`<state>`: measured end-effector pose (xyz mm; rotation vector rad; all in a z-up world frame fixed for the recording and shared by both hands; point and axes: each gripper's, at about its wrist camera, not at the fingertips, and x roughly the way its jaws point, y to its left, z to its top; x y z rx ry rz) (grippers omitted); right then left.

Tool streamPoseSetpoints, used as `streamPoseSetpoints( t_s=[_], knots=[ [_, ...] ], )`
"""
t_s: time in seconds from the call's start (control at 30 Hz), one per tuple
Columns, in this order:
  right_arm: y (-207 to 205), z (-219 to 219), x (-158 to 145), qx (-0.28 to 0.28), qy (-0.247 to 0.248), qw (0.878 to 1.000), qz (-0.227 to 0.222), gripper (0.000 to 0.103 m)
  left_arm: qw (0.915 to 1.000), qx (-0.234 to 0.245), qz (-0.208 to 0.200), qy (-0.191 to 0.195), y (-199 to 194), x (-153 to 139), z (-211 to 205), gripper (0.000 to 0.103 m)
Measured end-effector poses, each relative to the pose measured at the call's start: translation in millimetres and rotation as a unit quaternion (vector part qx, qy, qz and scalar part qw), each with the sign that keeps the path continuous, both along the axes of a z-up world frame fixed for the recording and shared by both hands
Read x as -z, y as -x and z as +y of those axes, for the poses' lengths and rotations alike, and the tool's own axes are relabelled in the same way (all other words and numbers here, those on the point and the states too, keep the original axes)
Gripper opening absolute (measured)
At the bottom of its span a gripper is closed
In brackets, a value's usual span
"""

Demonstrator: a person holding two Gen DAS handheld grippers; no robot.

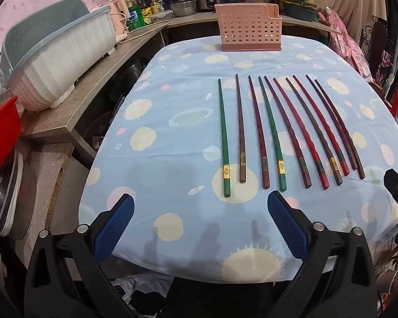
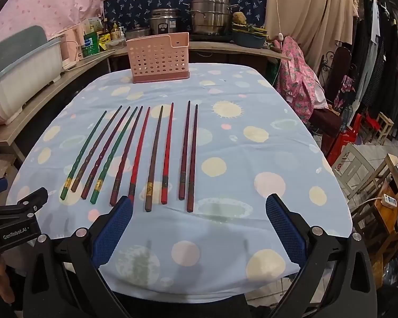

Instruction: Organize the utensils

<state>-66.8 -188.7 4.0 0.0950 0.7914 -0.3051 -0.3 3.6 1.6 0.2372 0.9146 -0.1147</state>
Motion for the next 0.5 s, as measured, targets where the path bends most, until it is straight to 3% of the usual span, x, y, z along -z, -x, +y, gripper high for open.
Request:
streamPoseSetpoints(
  t_s=[0.5],
  knots=[
    [-0.8,1.6,0.5,-0.001,0.002,1.0,0.001,0.096,1.0,-0.001,-0.002,-0.004,0.7,3.2,-1.2,0.096]
  ],
)
